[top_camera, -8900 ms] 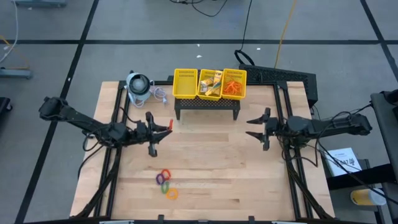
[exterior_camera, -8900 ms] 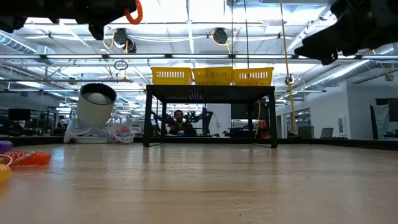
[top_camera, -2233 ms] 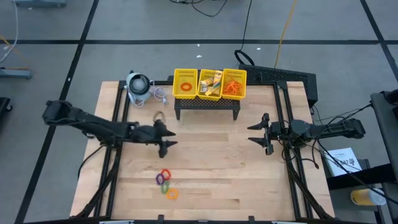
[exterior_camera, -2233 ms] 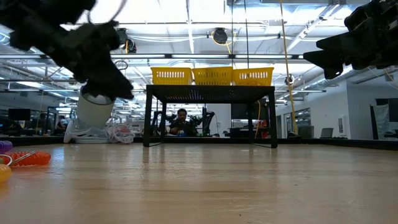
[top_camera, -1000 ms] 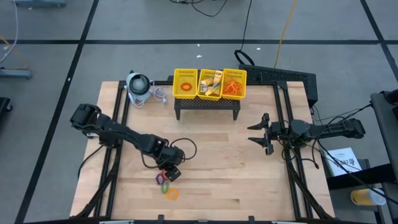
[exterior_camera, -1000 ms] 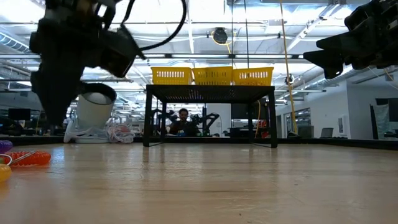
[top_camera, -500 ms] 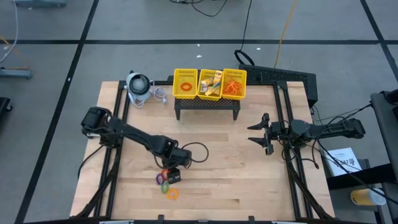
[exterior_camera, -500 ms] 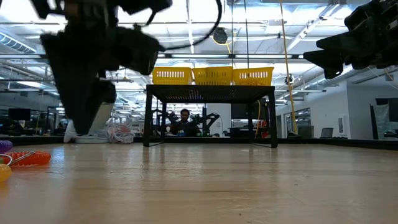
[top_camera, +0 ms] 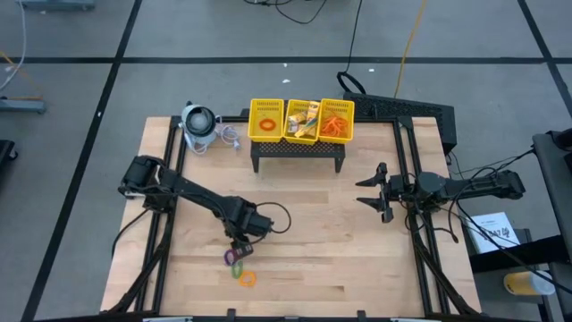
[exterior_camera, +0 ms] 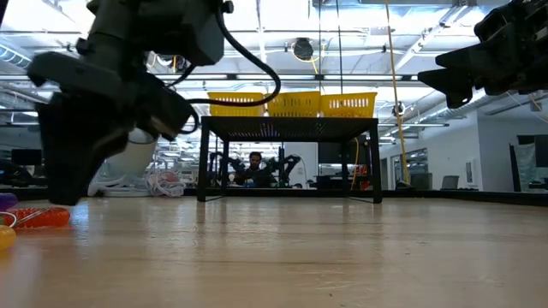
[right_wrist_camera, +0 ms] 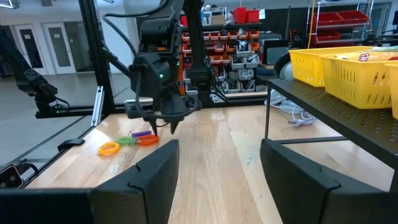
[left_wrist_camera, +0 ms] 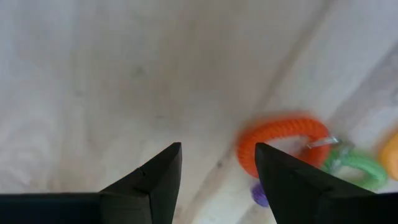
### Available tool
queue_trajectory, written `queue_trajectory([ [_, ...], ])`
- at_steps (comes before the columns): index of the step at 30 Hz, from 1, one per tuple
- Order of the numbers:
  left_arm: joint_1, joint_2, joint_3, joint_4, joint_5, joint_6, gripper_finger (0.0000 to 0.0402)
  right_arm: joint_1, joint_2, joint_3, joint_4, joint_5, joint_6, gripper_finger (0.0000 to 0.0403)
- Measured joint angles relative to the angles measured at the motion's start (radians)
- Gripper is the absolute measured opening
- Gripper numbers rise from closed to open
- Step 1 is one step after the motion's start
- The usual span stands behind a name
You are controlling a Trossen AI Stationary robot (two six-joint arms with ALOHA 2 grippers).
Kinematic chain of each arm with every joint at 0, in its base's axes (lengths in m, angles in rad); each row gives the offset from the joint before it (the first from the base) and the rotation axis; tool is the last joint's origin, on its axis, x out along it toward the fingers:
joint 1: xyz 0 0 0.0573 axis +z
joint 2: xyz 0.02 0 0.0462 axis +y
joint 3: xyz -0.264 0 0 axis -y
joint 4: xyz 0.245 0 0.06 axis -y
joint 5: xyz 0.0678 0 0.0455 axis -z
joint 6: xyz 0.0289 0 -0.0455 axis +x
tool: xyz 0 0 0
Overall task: Pick & Place Office Desk Supplies
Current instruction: Put the orange spring keychain into the left yellow bin on the shelf
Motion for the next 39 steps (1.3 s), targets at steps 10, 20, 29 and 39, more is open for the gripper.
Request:
queue_trajectory([
  [10,-0.03,0.026,0.0,0.058,0.033,-0.083,0.0214,0.0,0.0,0.0,0.0,0.0,0.0,0.0215],
  [20,-0.048,0.027,0.0,0.102,-0.015,-0.056,0.0213,0.0,0.0,0.0,0.0,0.0,0.0,0.0215],
  [29,-0.034,0.022,-0.034,0.151,0.024,-0.062,0.0117,0.0,0.0,0.0,0.0,0.0,0.0,0.0215],
  [39,-0.008,0.023,-0.037,0.178,-0.015,-0.015,0.0028,0.0,0.0,0.0,0.0,0.0,0.0,0.0215],
])
